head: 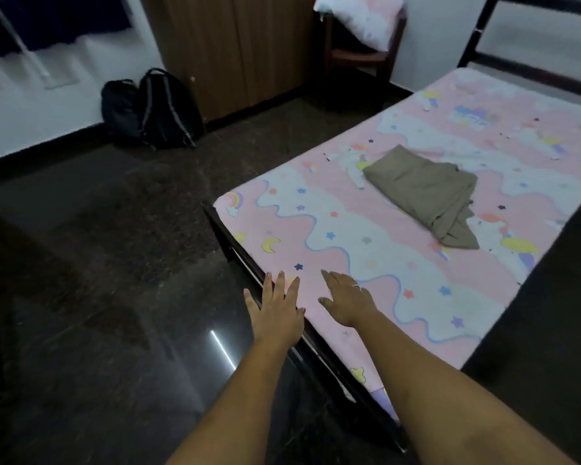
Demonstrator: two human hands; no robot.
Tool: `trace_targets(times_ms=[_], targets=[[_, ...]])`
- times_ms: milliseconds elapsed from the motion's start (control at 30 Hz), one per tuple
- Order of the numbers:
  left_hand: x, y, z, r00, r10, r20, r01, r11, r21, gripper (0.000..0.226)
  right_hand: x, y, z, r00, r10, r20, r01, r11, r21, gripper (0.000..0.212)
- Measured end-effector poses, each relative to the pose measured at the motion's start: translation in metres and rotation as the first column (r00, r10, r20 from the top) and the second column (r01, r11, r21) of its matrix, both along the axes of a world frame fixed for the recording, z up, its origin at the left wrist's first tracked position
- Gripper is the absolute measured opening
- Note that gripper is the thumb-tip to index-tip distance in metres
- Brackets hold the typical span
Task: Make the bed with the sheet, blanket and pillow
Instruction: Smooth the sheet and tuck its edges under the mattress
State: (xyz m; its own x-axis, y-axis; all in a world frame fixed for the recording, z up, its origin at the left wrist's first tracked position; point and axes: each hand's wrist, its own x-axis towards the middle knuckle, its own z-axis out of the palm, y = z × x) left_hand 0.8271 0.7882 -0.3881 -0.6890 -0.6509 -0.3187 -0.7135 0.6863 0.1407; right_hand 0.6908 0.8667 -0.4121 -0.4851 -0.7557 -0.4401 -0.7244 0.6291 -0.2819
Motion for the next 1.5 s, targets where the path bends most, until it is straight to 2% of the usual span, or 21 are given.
trace_targets(times_ms=[133, 267, 367, 467, 533, 600, 633, 700, 767, 867, 1033, 1200, 1333, 1400, 1500], targets=[[-0.030, 0.002, -0.059, 0.990, -0.131, 0.044, 0.129, 0.991, 0.044, 0.061, -0.022, 0.038, -0.071, 0.985, -0.164, 0.060, 0.159, 0.985, 0.072, 0.063], [-0.058, 0.012, -0.122, 0.963, -0.259, 0.079, 0.253, 0.964, 0.081, 0.061, -0.040, 0.091, -0.137, 0.948, -0.301, 0.103, 0.271, 0.933, 0.235, 0.068], [-0.082, 0.030, -0.172, 0.943, -0.328, 0.055, 0.320, 0.941, 0.111, 0.059, -0.045, 0.119, -0.178, 0.916, -0.390, 0.092, 0.355, 0.897, 0.265, 0.069], [-0.102, 0.056, -0.204, 0.919, -0.394, -0.028, 0.395, 0.913, 0.102, 0.058, -0.036, 0.130, -0.213, 0.911, -0.413, 0.002, 0.402, 0.888, 0.221, 0.073], [-0.114, 0.071, -0.222, 0.891, -0.452, -0.032, 0.451, 0.880, 0.148, 0.057, -0.027, 0.132, -0.232, 0.892, -0.448, -0.052, 0.451, 0.886, 0.108, 0.084], [-0.117, 0.080, -0.236, 0.874, -0.481, -0.067, 0.485, 0.868, 0.102, 0.052, -0.017, 0.133, -0.243, 0.873, -0.474, -0.112, 0.478, 0.878, 0.010, 0.079], [-0.119, 0.083, -0.237, 0.890, -0.446, -0.096, 0.456, 0.878, 0.147, 0.052, -0.015, 0.134, -0.247, 0.863, -0.485, -0.139, 0.490, 0.872, -0.003, 0.073], [-0.119, 0.082, -0.242, 0.889, -0.457, -0.035, 0.453, 0.866, 0.213, 0.056, -0.016, 0.134, -0.250, 0.848, -0.497, -0.183, 0.507, 0.862, 0.009, 0.061], [-0.119, 0.078, -0.250, 0.866, -0.499, -0.030, 0.495, 0.848, 0.187, 0.065, -0.018, 0.134, -0.250, 0.849, -0.491, -0.196, 0.502, 0.865, 0.006, 0.057], [-0.121, 0.076, -0.251, 0.888, -0.460, -0.010, 0.451, 0.865, 0.221, 0.086, -0.023, 0.139, -0.247, 0.852, -0.477, -0.215, 0.487, 0.874, -0.011, 0.057], [-0.133, 0.074, -0.242, 0.888, -0.453, 0.084, 0.404, 0.853, 0.331, 0.061, -0.027, 0.143, -0.248, 0.855, -0.489, -0.171, 0.497, 0.868, 0.008, 0.057], [-0.142, 0.080, -0.239, 0.887, -0.430, 0.171, 0.348, 0.863, 0.366, 0.063, -0.030, 0.139, -0.246, 0.857, -0.506, -0.100, 0.508, 0.861, 0.000, 0.053], [-0.149, 0.091, -0.241, 0.890, -0.380, 0.253, 0.289, 0.898, 0.331, 0.067, -0.031, 0.146, -0.250, 0.857, -0.489, -0.165, 0.470, 0.872, -0.139, 0.050], [-0.151, 0.095, -0.240, 0.882, -0.368, 0.295, 0.272, 0.908, 0.317, 0.072, -0.030, 0.154, -0.254, 0.827, -0.530, -0.188, 0.499, 0.846, -0.190, 0.050], [-0.155, 0.099, -0.234, 0.869, -0.347, 0.353, 0.246, 0.922, 0.300, 0.075, -0.017, 0.163, -0.251, 0.739, -0.652, -0.171, 0.621, 0.757, -0.203, 0.048]])
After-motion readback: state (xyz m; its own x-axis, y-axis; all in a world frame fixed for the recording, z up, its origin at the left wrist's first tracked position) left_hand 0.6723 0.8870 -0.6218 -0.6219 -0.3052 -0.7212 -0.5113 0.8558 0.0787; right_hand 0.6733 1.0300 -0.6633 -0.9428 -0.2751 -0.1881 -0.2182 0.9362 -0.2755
